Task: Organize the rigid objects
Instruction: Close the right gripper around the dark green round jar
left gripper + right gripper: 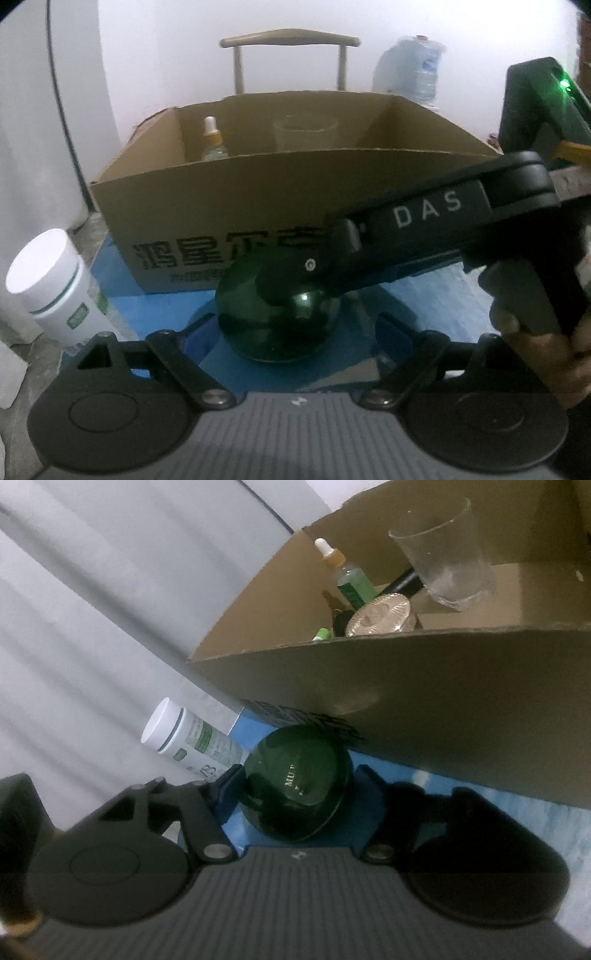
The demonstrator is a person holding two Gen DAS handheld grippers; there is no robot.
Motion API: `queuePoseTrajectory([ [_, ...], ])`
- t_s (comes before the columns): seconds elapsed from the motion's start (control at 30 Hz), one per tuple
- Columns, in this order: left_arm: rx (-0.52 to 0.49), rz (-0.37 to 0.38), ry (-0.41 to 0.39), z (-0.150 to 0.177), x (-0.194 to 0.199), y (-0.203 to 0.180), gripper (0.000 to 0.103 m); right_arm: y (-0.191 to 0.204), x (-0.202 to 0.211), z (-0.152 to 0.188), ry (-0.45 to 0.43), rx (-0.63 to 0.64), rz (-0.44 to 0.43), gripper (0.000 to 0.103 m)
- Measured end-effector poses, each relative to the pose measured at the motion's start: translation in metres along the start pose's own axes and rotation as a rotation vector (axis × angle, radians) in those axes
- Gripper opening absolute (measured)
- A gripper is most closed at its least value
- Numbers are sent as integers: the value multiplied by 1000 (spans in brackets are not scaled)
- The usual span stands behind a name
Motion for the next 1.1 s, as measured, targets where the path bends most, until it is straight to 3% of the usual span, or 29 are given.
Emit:
queuePoseTrajectory([
  [0.5, -192, 93, -86, -14, 16, -89, 95, -40, 68, 26, -61, -89, 52, 64],
  [0.8, -187, 156, -115, -22, 22, -107, 93, -61, 111, 35, -125, -126, 68, 65],
  [1.0, -167, 77, -142, -21, 31, -97, 93, -52, 117, 34, -145, -85, 67, 66],
  [1.1, -143, 35, -103, -19, 24, -86, 93, -45, 111, 30, -142, -58, 69, 69],
])
Point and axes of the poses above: each gripper's, at about its wrist camera, not at the fingertips, and x roughly against the way its jaws point, y to its left, z to its underside, the point moved 2 cm from there along -x, roughly the way its jaws point, and after that the axes turned 10 degrees about -x, right-handed, at the moved point
